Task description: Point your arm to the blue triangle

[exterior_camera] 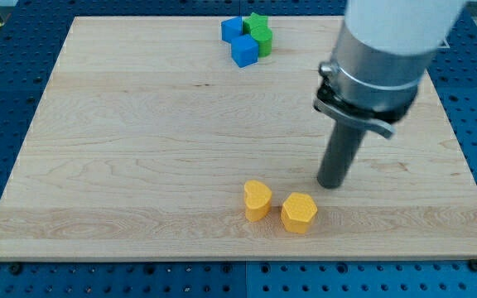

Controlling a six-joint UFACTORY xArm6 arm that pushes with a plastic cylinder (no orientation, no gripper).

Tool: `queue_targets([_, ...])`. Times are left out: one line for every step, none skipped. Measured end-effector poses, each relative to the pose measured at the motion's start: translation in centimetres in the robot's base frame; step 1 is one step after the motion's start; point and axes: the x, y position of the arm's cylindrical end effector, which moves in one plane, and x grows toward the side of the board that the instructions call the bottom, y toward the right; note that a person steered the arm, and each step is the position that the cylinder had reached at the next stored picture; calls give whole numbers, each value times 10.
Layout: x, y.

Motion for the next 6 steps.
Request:
queue_targets([-32, -41])
queue_targets([-42, -89])
queue_targets([-85, -117])
queue_targets([-126, -143])
queue_targets([-164, -159])
queue_targets([-199, -192])
